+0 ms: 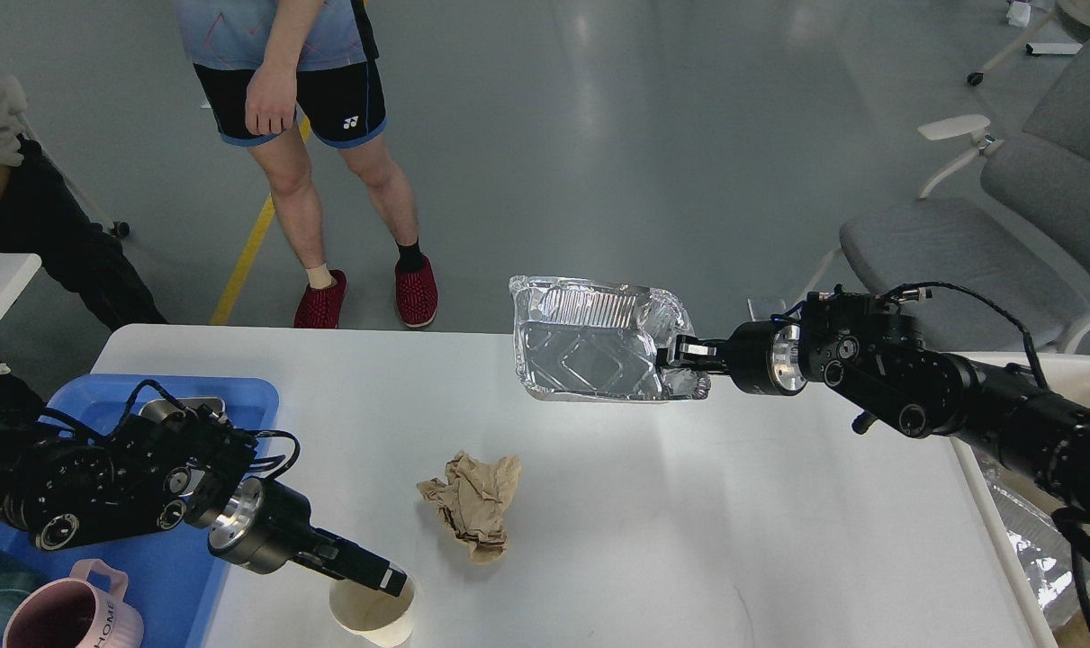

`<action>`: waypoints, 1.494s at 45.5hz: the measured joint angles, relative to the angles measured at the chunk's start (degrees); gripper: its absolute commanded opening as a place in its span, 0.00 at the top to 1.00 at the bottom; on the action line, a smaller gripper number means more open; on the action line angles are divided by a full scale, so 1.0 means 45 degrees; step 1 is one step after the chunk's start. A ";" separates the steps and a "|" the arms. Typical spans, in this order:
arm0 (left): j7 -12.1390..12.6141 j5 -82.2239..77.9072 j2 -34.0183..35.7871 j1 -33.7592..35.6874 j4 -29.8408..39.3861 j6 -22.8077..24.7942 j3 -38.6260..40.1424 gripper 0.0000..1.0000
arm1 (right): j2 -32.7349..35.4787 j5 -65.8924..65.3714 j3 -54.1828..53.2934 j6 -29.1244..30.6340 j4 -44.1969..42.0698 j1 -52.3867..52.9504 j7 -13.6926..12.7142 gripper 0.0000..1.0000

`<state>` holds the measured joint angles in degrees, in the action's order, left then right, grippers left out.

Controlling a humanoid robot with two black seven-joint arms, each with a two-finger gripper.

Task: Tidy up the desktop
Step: 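Grasp the white paper cup rim with the left gripper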

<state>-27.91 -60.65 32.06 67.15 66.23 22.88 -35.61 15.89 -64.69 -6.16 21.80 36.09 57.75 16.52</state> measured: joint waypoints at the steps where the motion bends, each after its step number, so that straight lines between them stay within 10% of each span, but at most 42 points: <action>1: 0.0000 0.0000 -0.0010 -0.0003 -0.0004 -0.0001 0.0000 0.31 | 0.0000 0.0000 0.0000 0.0000 0.0001 0.0000 0.0000 1.00; 41: 0.0063 -0.0187 0.0003 0.0010 -0.0029 0.0320 -0.0468 0.98 | -0.0076 0.0001 0.0000 -0.0020 -0.0036 0.0000 0.0000 1.00; 68: 0.0008 -0.0214 0.0051 0.0259 -0.0031 0.0277 -0.0769 0.99 | -0.0095 0.0002 0.0001 -0.0059 -0.0056 -0.0025 0.0000 1.00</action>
<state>-27.88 -61.61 32.29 68.32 66.09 24.12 -39.07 15.47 -64.69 -6.15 21.53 35.84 57.63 16.52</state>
